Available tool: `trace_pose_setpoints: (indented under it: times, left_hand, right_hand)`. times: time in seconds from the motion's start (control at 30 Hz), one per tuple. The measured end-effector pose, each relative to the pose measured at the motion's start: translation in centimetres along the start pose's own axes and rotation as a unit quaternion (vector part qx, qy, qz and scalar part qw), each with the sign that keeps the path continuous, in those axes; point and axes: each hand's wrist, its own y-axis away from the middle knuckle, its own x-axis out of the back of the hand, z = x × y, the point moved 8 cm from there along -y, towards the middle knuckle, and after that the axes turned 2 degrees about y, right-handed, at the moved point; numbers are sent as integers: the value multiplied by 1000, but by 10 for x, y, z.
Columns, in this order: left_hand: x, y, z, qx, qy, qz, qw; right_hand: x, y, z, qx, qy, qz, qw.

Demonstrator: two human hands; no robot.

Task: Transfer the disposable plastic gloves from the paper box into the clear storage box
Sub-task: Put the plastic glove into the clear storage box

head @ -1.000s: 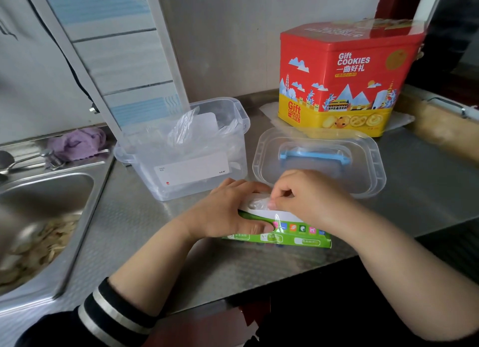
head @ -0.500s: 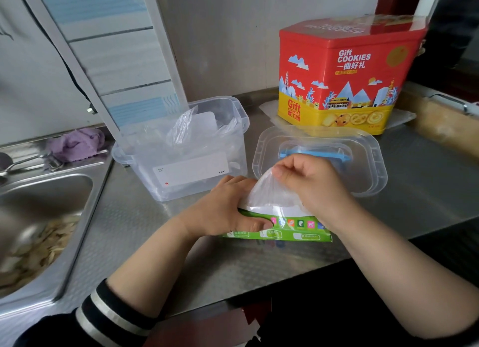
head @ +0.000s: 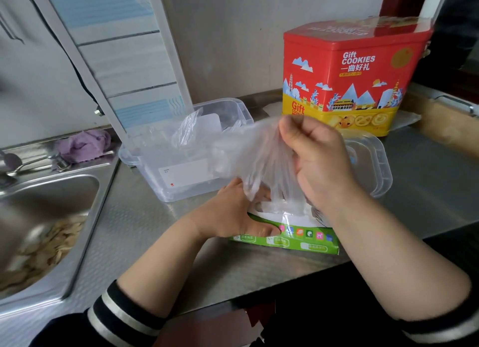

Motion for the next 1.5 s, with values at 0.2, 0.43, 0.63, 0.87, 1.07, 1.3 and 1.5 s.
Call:
trace_pose_setpoints:
  times: [0.2, 0.43, 0.63, 0.87, 1.07, 1.3, 1.5]
  left_hand:
    - [14, 9, 4, -38, 4, 14, 999]
    - [70, 22, 11, -4, 432, 173, 885]
    - [99, 22, 15, 53, 455, 210, 864]
    - [120, 10, 44, 9, 339, 253, 906]
    - [160, 5, 99, -227, 210, 290, 906]
    - [223, 24, 64, -207, 67, 426, 878]
    - [226, 3, -48, 129, -173, 359, 908]
  right_hand:
    - [10, -13, -56, 153, 184, -7, 971]
    - [21, -6, -57, 156, 268, -56, 949]
    - [19, 3, -48, 169, 327, -52, 928]
    - [14, 13, -48, 238, 404, -40, 882]
    - [9, 25, -73, 361, 392, 26, 846]
    - [2, 30, -68, 405, 412, 10, 816]
    - [12, 23, -35, 319, 458, 4, 829]
